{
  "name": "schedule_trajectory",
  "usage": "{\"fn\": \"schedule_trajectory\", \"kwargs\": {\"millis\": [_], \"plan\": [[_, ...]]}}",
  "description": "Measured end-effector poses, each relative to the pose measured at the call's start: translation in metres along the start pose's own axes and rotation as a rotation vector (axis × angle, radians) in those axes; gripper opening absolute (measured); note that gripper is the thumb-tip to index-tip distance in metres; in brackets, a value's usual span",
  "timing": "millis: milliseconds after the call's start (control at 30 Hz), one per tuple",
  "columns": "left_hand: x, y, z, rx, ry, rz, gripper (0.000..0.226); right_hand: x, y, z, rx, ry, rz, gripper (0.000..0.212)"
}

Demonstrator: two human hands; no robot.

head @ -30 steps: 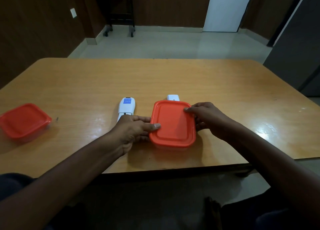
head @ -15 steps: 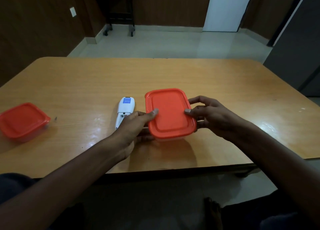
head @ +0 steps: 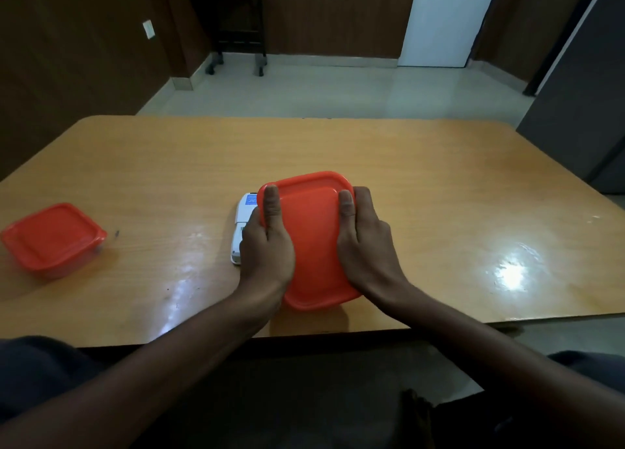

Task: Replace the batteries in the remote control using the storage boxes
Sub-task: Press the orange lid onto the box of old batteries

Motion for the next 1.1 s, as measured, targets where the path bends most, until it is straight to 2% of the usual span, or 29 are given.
{"fn": "schedule_trajectory", "kwargs": {"millis": [100, 200, 333, 433, 533, 667, 733, 867, 1000, 1100], "plan": [[0.006, 0.003, -0.002, 0.000, -0.024, -0.019, 0.086, 0.004, 0.006, 0.000, -0.007, -0.076, -0.022, 0.034], [0.012, 0.002, 0.004, 0.045, -0.124, -0.068, 0.086, 0.001, 0.014, -0.002, 0.040, -0.088, -0.004, 0.033], [0.013, 0.003, 0.005, 0.038, -0.289, -0.112, 0.073, 0.002, 0.010, -0.014, -0.009, -0.034, -0.020, 0.038], [0.022, 0.008, -0.003, -0.035, -0.471, -0.199, 0.076, -0.012, -0.003, -0.007, -0.043, 0.204, 0.063, 0.042], [0.014, 0.006, 0.003, 0.014, -0.620, -0.147, 0.057, -0.036, -0.016, 0.016, -0.031, 0.508, 0.237, 0.034], [0.007, 0.014, 0.005, 0.167, -0.530, -0.152, 0.041, -0.039, -0.005, 0.003, -0.090, 0.483, 0.241, 0.037], [0.001, 0.026, 0.002, 0.241, -0.436, -0.171, 0.049, -0.034, 0.004, -0.014, -0.104, 0.414, 0.196, 0.041], [-0.009, 0.034, 0.004, 0.401, -0.283, -0.189, 0.061, -0.026, 0.013, -0.021, -0.010, 0.311, 0.105, 0.043], [-0.001, 0.039, -0.006, 0.258, -0.113, -0.108, 0.043, -0.031, 0.012, -0.012, 0.011, 0.266, 0.100, 0.045], [0.002, 0.041, -0.008, 0.225, -0.092, -0.091, 0.042, -0.034, 0.012, -0.014, -0.020, 0.239, 0.102, 0.042]]}}
Point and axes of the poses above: each hand's wrist, its own y-axis towards the middle knuckle, its own z-axis out of the palm, x = y × z, the point moved 10 cm from there along y, towards the middle knuckle, and after that the axes turned 13 degrees about x, right-handed, at the moved point
